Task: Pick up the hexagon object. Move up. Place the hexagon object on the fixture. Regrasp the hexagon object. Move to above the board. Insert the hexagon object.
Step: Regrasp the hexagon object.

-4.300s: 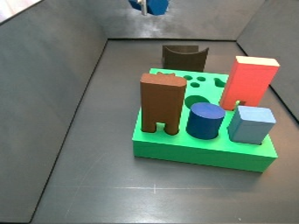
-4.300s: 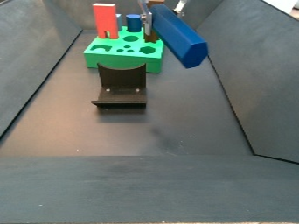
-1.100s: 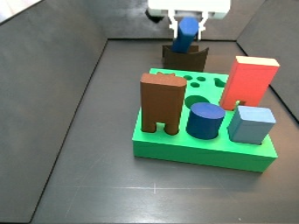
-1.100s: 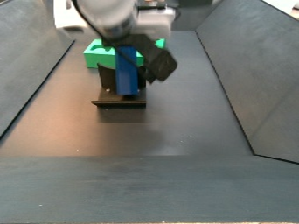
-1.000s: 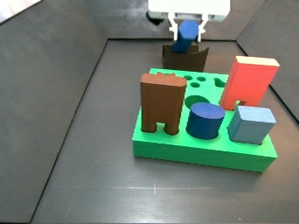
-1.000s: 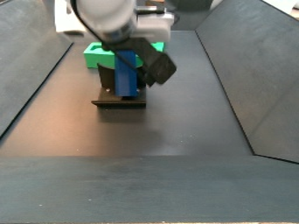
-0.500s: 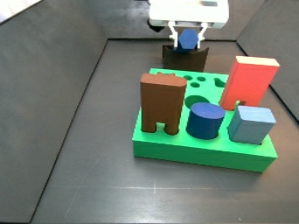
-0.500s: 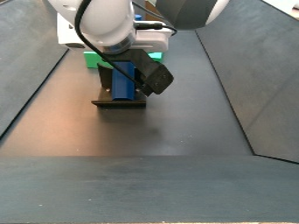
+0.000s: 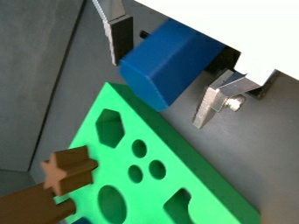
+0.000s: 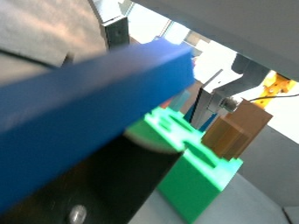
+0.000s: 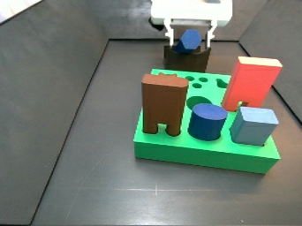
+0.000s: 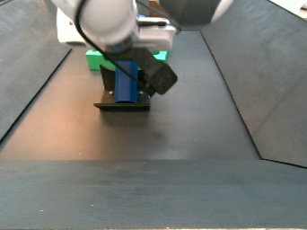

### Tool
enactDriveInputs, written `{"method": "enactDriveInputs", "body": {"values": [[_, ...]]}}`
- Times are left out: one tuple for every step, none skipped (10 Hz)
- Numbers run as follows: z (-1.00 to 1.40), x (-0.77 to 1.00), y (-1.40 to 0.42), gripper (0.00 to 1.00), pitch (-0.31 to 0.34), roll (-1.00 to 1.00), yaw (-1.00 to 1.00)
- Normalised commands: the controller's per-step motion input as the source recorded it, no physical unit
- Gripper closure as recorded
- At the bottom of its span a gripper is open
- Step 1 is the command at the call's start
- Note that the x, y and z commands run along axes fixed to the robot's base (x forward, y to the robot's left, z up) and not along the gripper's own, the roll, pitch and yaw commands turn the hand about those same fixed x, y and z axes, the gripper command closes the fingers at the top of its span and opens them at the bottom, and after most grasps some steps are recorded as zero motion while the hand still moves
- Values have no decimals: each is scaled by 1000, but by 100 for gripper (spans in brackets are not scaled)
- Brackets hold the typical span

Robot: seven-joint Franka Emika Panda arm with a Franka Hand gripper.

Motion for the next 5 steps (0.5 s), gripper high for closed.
{"method": "enactDriveInputs", "body": {"values": [[1000, -24, 6, 0, -22, 67, -53], [1000, -31, 6, 0, -14, 64, -23], [1000, -32, 8, 0, -1, 62, -7], [821, -32, 9, 0, 12, 47, 2], [701, -31, 9, 0, 21, 40, 4]]}}
